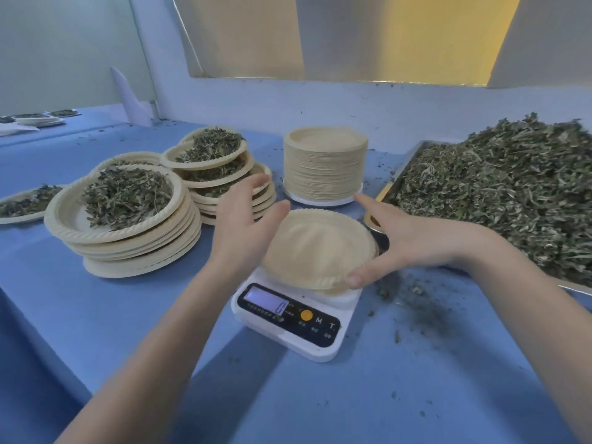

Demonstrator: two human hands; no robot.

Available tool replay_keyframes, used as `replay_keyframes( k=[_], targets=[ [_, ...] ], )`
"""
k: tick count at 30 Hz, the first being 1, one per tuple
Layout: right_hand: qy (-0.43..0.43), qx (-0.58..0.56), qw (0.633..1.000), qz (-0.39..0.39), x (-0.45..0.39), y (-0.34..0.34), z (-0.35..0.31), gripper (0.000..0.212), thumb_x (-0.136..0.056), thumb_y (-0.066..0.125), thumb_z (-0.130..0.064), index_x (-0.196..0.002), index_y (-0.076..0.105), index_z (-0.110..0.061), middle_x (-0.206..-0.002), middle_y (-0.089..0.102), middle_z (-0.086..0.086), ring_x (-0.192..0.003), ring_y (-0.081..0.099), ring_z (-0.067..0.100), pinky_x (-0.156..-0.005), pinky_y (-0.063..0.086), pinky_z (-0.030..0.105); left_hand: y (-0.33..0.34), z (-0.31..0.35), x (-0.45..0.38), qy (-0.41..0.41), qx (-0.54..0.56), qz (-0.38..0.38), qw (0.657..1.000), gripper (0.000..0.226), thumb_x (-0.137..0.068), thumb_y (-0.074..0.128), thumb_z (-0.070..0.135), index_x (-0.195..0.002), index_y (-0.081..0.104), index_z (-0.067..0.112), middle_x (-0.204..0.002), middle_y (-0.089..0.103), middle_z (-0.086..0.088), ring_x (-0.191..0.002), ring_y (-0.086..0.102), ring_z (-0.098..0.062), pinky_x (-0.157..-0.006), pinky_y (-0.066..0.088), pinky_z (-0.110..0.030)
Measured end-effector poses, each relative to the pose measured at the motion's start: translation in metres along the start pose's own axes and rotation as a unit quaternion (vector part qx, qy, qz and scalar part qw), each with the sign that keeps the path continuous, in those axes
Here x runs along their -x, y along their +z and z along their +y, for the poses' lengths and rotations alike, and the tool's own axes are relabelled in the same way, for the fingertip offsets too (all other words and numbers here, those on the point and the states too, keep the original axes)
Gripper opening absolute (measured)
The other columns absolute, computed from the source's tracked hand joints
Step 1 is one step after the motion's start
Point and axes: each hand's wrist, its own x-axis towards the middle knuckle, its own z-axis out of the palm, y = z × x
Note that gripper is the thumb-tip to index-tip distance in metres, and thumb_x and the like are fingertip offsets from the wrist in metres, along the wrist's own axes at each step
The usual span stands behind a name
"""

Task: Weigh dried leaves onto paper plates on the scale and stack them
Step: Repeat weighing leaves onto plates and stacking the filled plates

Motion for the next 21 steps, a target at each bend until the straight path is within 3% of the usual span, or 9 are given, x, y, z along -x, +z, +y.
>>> replay_keyframes(
  k=[4, 8, 10, 12, 15, 18, 21],
  targets=[
    [-0.014, -0.021, 0.999, 0.039, -0.003, -0.016, 0.009, 0.149, -0.035, 0.078, -0.076, -0.149, -0.009, -0.036, -0.157, 0.005, -0.011, -0.144, 0.008, 0.008, -0.118, 0.015, 0.037, 0.053, 0.056, -0.022, 0.114, -0.071, -0.173, 0.976, 0.047, -0.08, 0.063, 0.036, -0.125, 0.054, 0.023, -0.126, 0.053, 0.008, -0.121, 0.043, -0.008, -0.093, 0.031, -0.019],
    [-0.008, -0.029, 0.996, 0.081, 0.002, -0.044, 0.04, 0.133, -0.035, 0.077, -0.074, -0.145, 0.02, -0.026, -0.138, 0.042, -0.002, -0.13, 0.04, 0.014, -0.11, 0.034, 0.038, 0.118, 0.087, -0.035, 0.163, -0.102, -0.232, 0.954, 0.048, -0.082, 0.064, 0.019, -0.128, 0.051, 0.015, -0.126, 0.055, -0.003, -0.118, 0.048, -0.016, -0.086, 0.03, -0.017],
    [0.007, -0.038, 0.995, 0.092, 0.012, -0.058, 0.065, 0.127, -0.041, 0.078, -0.072, -0.145, 0.024, -0.025, -0.136, 0.047, -0.004, -0.126, 0.046, 0.012, -0.108, 0.036, 0.037, 0.146, 0.096, -0.043, 0.159, -0.093, -0.255, 0.949, 0.045, -0.082, 0.062, 0.018, -0.126, 0.051, 0.017, -0.125, 0.056, -0.003, -0.113, 0.05, -0.016, -0.08, 0.031, -0.016],
    [0.045, -0.016, 0.994, 0.098, 0.025, -0.07, 0.094, 0.128, -0.045, 0.073, -0.074, -0.15, 0.017, -0.027, -0.146, 0.039, -0.005, -0.131, 0.04, 0.012, -0.111, 0.032, 0.035, 0.176, 0.103, -0.051, 0.15, -0.102, -0.302, 0.936, 0.047, -0.084, 0.059, 0.021, -0.129, 0.048, 0.018, -0.129, 0.053, -0.004, -0.113, 0.05, -0.017, -0.084, 0.035, -0.02],
    [0.142, 0.066, 0.979, 0.13, 0.04, -0.085, 0.141, 0.123, -0.055, 0.071, -0.071, -0.151, 0.01, -0.026, -0.156, 0.022, 0.002, -0.139, 0.029, 0.02, -0.112, 0.029, 0.035, 0.218, 0.106, -0.06, 0.136, -0.186, -0.373, 0.899, 0.063, -0.084, 0.058, 0.032, -0.141, 0.034, 0.018, -0.141, 0.039, -0.011, -0.123, 0.043, -0.026, -0.091, 0.04, -0.032],
    [0.208, 0.11, 0.959, 0.161, 0.045, -0.095, 0.175, 0.117, -0.061, 0.077, -0.062, -0.151, 0.012, -0.025, -0.154, 0.026, 0.009, -0.136, 0.033, 0.026, -0.108, 0.034, 0.037, 0.246, 0.102, -0.071, 0.095, -0.272, -0.441, 0.85, 0.102, -0.072, 0.07, 0.052, -0.149, 0.011, 0.023, -0.151, 0.015, -0.015, -0.137, 0.022, -0.038, -0.103, 0.035, -0.046],
    [0.229, 0.119, 0.951, 0.172, 0.036, -0.099, 0.19, 0.121, -0.058, 0.081, -0.058, -0.151, 0.011, -0.025, -0.151, 0.033, 0.008, -0.133, 0.038, 0.027, -0.105, 0.038, 0.04, 0.263, 0.099, -0.079, 0.078, -0.306, -0.473, 0.823, 0.135, -0.057, 0.081, 0.055, -0.146, -0.018, 0.034, -0.154, -0.01, -0.017, -0.141, 0.008, -0.042, -0.109, 0.028, -0.054]
  ],
)
